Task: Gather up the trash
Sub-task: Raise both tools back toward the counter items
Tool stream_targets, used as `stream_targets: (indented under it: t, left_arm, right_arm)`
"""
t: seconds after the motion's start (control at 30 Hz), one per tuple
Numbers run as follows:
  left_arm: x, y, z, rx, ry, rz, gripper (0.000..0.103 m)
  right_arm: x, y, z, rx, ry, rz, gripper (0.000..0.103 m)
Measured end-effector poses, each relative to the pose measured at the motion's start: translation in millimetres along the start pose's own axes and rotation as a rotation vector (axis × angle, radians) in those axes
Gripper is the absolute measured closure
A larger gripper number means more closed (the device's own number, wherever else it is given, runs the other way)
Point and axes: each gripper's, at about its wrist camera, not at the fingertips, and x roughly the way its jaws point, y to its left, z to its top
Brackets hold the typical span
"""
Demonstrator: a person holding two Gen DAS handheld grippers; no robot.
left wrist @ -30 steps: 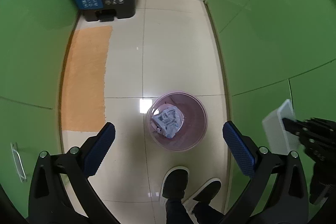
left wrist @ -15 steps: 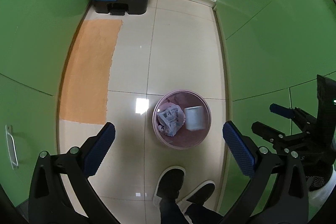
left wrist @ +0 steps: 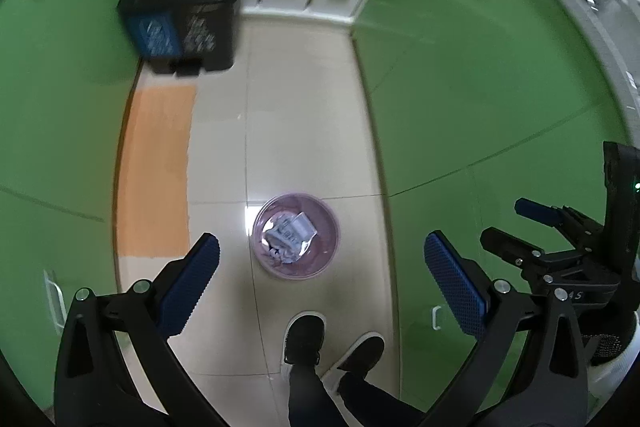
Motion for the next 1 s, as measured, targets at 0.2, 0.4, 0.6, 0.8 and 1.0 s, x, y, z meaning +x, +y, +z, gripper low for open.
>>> stream_targets:
  t: [0.2,0.4,0.6,0.8,1.0]
  left_arm:
    - [-82,-58,22,0.105,-0.035,-0.044,0.003]
    - [-149,-118,40,0.23,-0.077,-0.101,0.003]
    - [-193,-191,45,0.404,-0.116,-0.194,0.003]
    - [-207,-271,43,0.58,-0.121,-0.293,0.003]
    - [-208,-341,34,0.702,-0.112,-0.369,0.003]
  right_arm:
    - [-113,-10,-5,0.085,-0.105,-0.037,0.006]
    - [-219,-23,-22,0.18,-0.236,-0.096,0.006]
    - [-304,-52,-61,0.328,-0.371,-0.182,0.006]
    - [-362,-92,-115,0.492,-0.457,-0.288,0.006]
    - [-400,-127,-159,0.616,-0.507,-0.384,0.006]
